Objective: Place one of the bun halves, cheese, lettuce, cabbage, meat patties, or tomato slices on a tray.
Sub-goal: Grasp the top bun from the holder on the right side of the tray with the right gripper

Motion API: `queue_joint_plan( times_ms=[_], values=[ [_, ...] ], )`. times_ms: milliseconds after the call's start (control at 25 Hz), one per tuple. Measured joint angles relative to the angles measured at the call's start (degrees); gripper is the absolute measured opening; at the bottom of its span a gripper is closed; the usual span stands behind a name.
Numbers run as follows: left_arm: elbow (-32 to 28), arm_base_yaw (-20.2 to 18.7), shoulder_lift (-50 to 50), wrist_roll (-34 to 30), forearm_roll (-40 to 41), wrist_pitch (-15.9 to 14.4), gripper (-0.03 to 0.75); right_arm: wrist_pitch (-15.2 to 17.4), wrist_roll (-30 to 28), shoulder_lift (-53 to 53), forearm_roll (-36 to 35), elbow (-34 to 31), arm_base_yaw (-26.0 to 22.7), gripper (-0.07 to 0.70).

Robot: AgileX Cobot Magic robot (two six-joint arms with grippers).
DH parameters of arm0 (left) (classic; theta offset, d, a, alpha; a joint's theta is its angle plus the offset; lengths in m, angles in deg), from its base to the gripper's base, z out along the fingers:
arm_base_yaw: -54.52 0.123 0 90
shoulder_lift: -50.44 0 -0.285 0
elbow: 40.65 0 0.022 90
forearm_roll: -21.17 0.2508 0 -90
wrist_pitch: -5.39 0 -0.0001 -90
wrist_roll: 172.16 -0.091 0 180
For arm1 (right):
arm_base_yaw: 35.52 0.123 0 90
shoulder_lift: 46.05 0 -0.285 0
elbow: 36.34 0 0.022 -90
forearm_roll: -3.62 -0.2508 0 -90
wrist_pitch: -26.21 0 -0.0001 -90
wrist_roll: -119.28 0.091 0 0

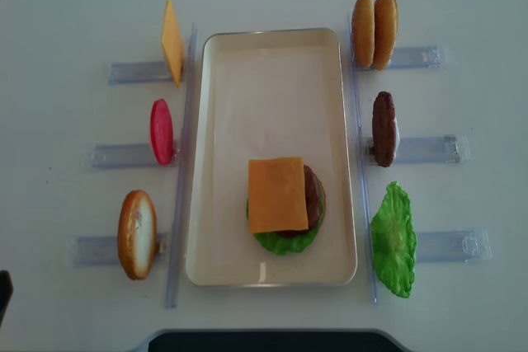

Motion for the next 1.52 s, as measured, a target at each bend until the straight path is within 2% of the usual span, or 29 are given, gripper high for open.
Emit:
queue_joint_plan(
  times_ms=[880,1520],
  values=[
    [0.0,0.0,0.0,0.0,0.0,0.0,0.165,0.0,0.0,0.0,0.0,0.0,0.0,0.587],
    [0.0,0.0,0.0,0.0,0.0,0.0,0.16,0.01,0.0,0.0,0.0,0.0,0.0,0.587]
  ],
)
